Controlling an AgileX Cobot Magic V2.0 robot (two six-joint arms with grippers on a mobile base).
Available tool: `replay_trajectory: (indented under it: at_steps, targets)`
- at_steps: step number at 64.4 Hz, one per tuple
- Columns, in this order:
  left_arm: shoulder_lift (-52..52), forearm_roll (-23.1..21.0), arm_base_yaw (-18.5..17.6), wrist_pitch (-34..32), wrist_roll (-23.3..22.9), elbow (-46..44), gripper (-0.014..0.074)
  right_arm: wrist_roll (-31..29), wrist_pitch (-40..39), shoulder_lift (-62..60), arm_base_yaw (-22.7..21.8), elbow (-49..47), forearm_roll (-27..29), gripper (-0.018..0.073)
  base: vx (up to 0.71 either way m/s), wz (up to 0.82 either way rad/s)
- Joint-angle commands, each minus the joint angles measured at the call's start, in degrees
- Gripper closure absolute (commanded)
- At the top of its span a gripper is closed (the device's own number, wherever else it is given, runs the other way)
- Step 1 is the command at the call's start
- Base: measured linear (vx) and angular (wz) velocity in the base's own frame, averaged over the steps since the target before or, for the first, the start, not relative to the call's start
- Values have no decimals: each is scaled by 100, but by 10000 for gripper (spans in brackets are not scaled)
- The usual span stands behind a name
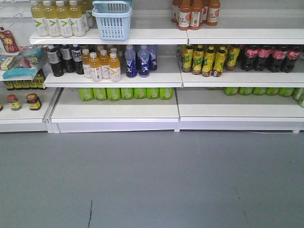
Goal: Place coke in basket with both arms
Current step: 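Drive the base toward the shelf holding the light-blue basket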
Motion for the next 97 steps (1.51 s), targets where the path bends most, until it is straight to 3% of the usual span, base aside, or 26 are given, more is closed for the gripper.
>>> replay_trajectory:
  at_steps: [1, 97]
  targets:
    - [-108, 7, -11, -441, -9, -7, 603, -40, -409, -104, -5, 61, -67, 564, 0, 0]
    - [-108, 7, -11, -441, -9, -7, 603, -40, -410, -104, -5, 61, -67, 564, 1, 2]
